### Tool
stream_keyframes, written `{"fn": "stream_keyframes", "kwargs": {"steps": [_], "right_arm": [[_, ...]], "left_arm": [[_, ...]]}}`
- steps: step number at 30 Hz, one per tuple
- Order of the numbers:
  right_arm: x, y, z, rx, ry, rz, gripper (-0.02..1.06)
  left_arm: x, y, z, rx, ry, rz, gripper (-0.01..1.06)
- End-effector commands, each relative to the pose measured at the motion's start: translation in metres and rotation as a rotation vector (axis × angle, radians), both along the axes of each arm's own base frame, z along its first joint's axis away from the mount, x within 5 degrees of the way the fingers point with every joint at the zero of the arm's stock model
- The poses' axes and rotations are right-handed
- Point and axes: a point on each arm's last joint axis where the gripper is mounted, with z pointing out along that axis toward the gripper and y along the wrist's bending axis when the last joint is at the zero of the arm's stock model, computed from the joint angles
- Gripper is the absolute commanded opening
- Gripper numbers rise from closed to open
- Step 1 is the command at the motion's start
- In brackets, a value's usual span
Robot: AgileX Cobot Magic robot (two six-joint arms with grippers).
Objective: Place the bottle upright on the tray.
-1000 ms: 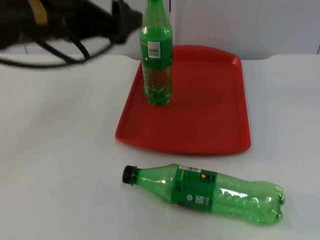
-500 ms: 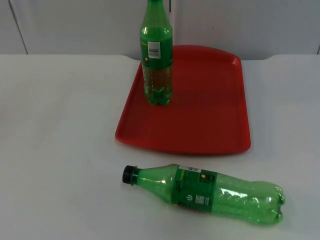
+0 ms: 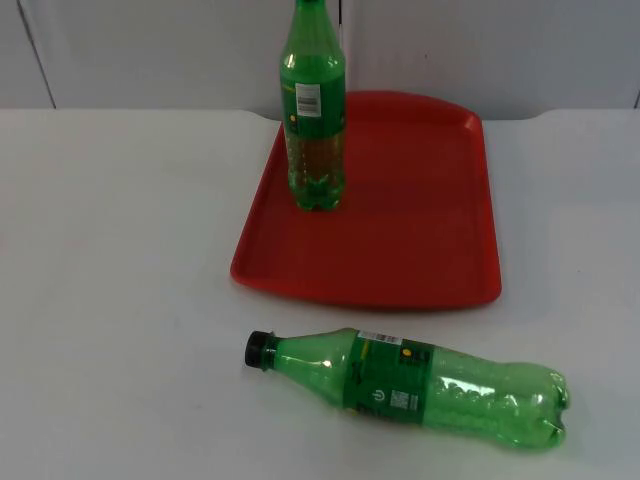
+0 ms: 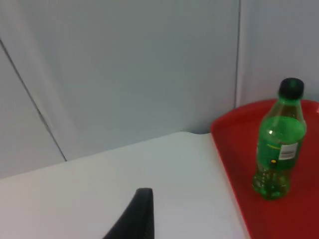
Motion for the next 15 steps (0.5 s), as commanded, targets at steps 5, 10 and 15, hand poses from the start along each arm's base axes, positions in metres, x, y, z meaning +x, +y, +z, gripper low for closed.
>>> {"fn": "stream_keyframes", "kwargs": {"steps": [5,10,15], "right_arm": [[0.000,0.000,0.000,0.000,-0.006,-0.001,1.05],[0.000,0.000,0.000,0.000,-0.006,-0.001,1.05],[0.000,0.000,0.000,0.000,-0.006,-0.001,1.05]], "left_arm": [[-0.012,0.001,0.004,-0.032,0.002,-0.015,1.05],[-0.019,0.002,0.008,-0.059,-0.015,-0.017,1.05],[-0.032,0.007,0.014,-0.074,-0.028,-0.013,1.05]]}}
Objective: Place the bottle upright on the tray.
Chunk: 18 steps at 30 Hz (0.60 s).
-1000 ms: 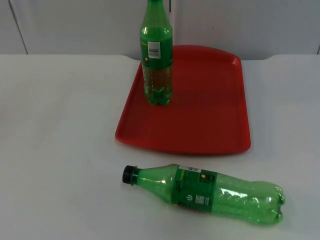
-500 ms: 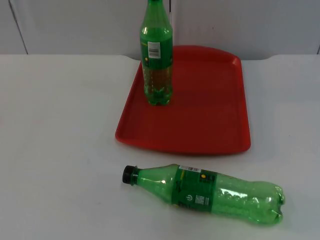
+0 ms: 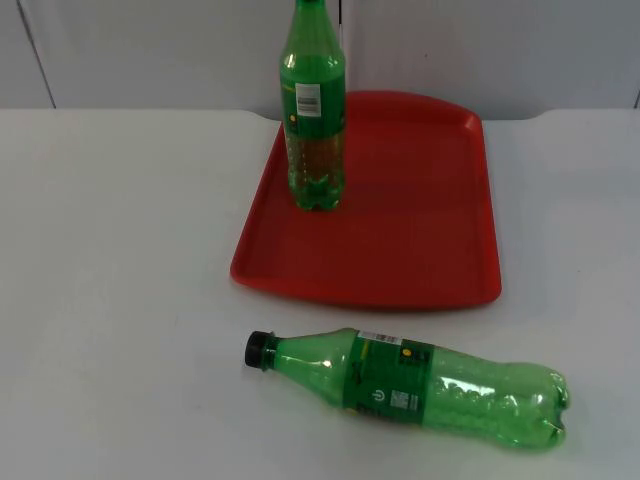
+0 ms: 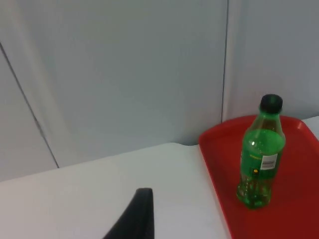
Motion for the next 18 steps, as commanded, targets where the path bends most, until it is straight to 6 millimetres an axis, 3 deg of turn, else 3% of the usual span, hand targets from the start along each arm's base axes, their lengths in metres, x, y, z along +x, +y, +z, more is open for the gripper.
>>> {"fn": "stream_keyframes", "kwargs": {"steps": [1,8,12,18], "right_arm": [[0.000,0.000,0.000,0.000,-0.006,-0.001,1.05],[0.000,0.000,0.000,0.000,-0.006,-0.001,1.05],[0.000,0.000,0.000,0.000,-0.006,-0.001,1.05],[0.000,0.000,0.000,0.000,-0.006,-0.001,1.05]], "left_arm": [[-0.008,0.001,0.001,-0.014,0.005,-0.006,1.05],[-0.042,0.014,0.007,-0.017,-0.026,0.000,1.05],[-0.071,0.022,0.006,-0.036,-0.069,-0.016,1.05],[-0.094,0.030,0.000,-0.045,-0.077,-0.012,1.05]]}}
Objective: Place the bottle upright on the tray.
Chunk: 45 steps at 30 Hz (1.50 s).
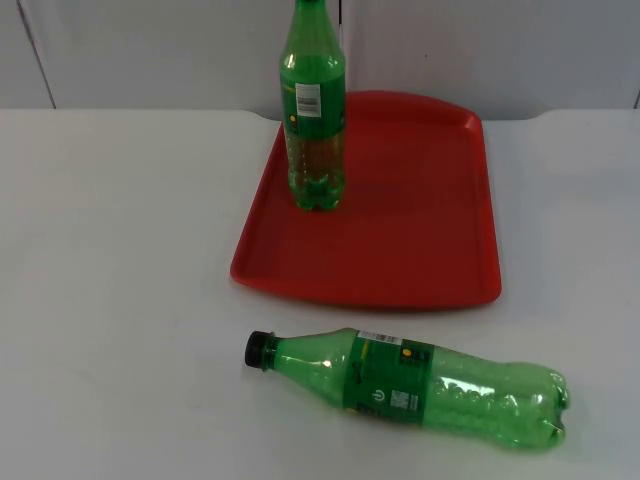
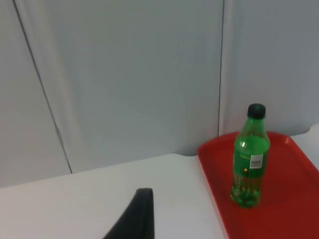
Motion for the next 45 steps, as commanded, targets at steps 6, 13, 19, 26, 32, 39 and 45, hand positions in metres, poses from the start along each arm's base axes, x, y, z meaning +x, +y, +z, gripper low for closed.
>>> {"fn": "stream_keyframes", "kwargs": {"steps": [6,13,19,26,32,39,45], "right_arm": [[0.000,0.000,0.000,0.000,-0.006,-0.001,1.05],[0.000,0.000,0.000,0.000,-0.006,-0.001,1.05],[0.000,0.000,0.000,0.000,-0.006,-0.001,1.05],[0.000,0.000,0.000,0.000,-0.006,-0.001,1.05],[0.000,0.000,0.000,0.000,-0.006,-0.001,1.05],[0.000,0.000,0.000,0.000,-0.006,-0.001,1.05],[0.000,0.000,0.000,0.000,-0.006,-0.001,1.05]], "left_arm": [[-0.029,0.009,-0.018,0.000,0.039,-0.004,1.05],[-0.050,0.011,-0.024,0.013,0.057,-0.069,1.05],[-0.071,0.013,-0.029,0.004,0.040,-0.117,1.05],[-0.086,0.019,-0.036,0.019,0.049,-0.118,1.05],[-0.098,0.023,-0.042,0.040,0.041,-0.124,1.05],[-0.110,0.027,-0.050,0.045,0.056,-0.127,1.05],[-0.101,0.023,-0.069,0.055,0.159,-0.128,1.05]]}}
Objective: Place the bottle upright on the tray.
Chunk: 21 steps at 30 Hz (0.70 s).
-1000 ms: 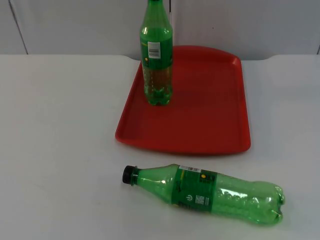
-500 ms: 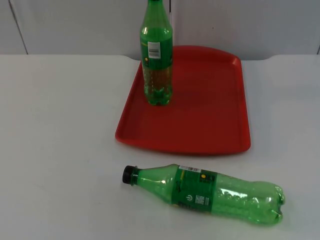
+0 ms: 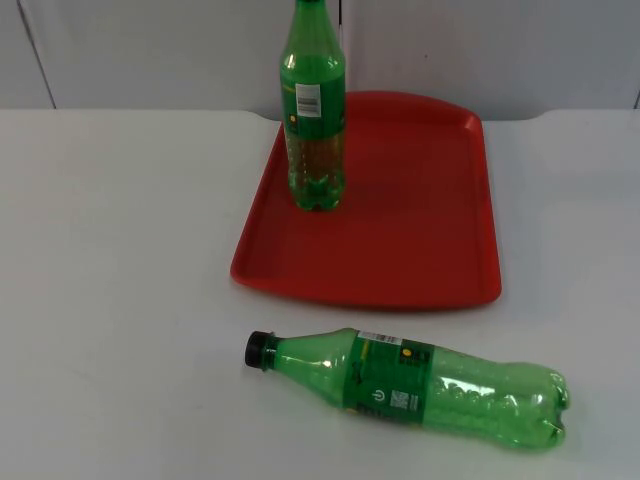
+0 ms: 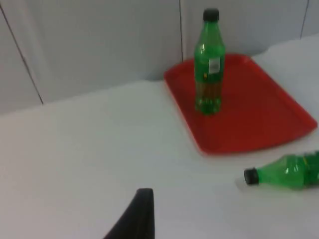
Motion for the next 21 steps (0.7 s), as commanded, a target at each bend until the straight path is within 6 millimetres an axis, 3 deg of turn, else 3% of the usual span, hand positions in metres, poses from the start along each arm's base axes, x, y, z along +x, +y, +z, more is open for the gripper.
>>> {"fn": "stream_keyframes", "kwargs": {"steps": [1,7,21], "right_arm": [[0.000,0.000,0.000,0.000,-0.006,-0.001,1.05],[0.000,0.000,0.000,0.000,-0.008,0.000,1.05],[0.000,0.000,0.000,0.000,-0.008,0.000,1.05]], "left_arm": [[0.005,-0.003,-0.012,0.001,0.056,-0.014,1.05],[0.024,-0.010,-0.045,0.000,0.158,0.000,1.05],[0.030,-0.008,-0.049,0.018,0.134,0.026,1.05]]}}
